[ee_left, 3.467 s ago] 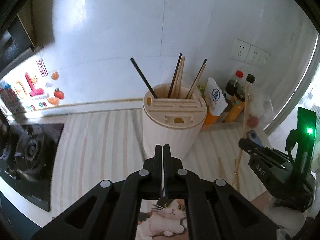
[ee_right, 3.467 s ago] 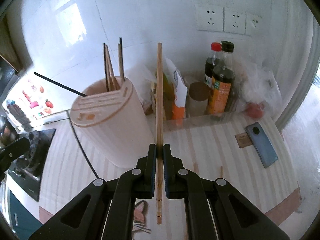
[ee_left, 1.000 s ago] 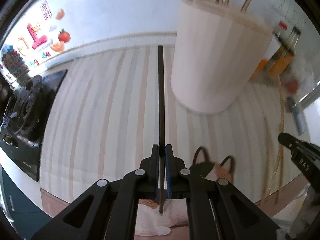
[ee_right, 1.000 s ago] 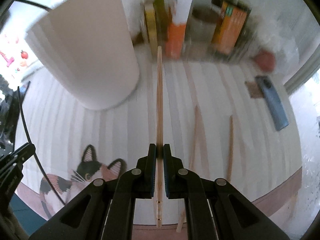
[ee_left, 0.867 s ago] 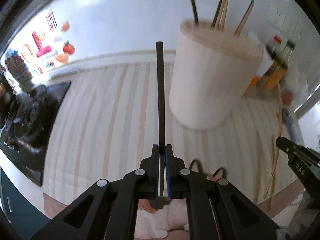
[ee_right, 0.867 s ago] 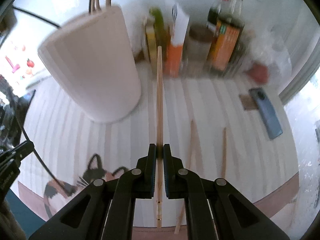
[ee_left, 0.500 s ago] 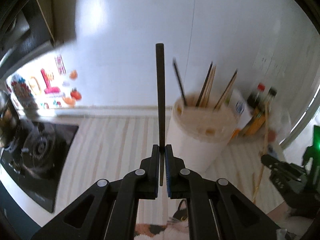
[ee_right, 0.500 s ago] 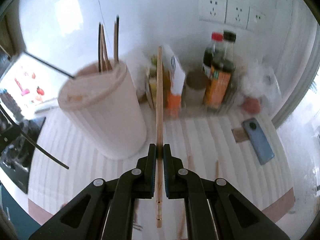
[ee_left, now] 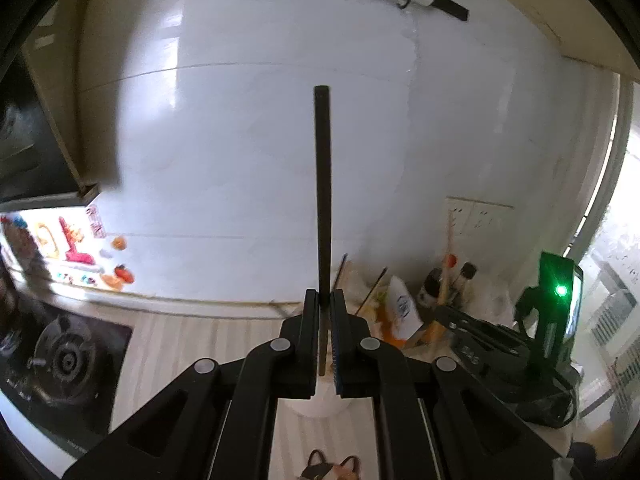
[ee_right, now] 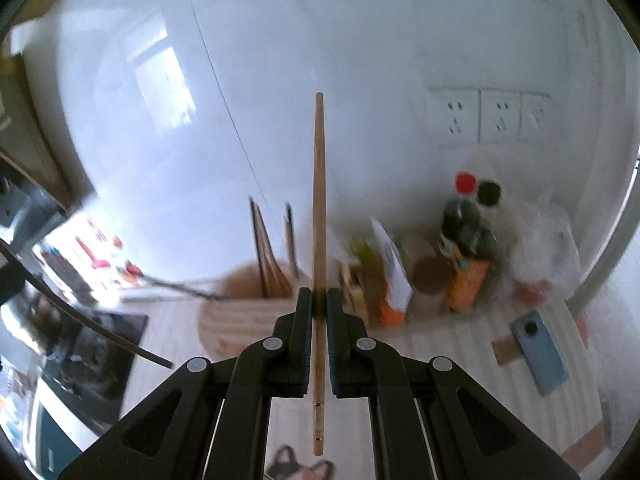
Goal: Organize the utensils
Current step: 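Lift both chopsticks up toward the beige holder, then lower both chopsticks into the holder slots and open both tools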
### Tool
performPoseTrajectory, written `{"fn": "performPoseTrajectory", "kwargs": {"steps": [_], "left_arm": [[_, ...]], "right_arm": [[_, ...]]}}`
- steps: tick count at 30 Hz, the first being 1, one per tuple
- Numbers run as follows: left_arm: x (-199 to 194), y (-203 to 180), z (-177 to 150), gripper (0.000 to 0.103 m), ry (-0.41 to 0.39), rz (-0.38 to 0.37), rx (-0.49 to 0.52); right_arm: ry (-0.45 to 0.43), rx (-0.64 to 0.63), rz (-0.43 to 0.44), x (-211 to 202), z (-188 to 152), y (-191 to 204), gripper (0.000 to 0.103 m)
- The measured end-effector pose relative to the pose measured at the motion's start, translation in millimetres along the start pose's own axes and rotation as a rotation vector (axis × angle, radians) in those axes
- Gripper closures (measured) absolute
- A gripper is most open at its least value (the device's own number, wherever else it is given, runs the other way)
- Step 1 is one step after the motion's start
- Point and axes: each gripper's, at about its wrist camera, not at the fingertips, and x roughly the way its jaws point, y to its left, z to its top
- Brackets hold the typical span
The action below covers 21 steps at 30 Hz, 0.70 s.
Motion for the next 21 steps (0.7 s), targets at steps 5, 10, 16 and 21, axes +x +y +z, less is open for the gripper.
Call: {"fn": "performPoseTrajectory", "kwargs": {"steps": [5,10,16,21], "left_arm": [[29,-11,19,0.100,0.015,-0.029,0.005],[73,-13,31,0.100,0.063,-0.041,-0.006],[124,-7,33,0.100,0.138,-0.042,-0.030],[160,3,25,0.100,0.219,-0.048,-0.049]], "right_arm": [[-0.052,0.043,0.061,4,33,7,0.096],[-0.114,0.049,0.096,21,59,17,0.096],[-0.153,0.042,0.120,62,67,24,0.096],[-0.171,0.030,0.124,94,62,26,0.096]]}}
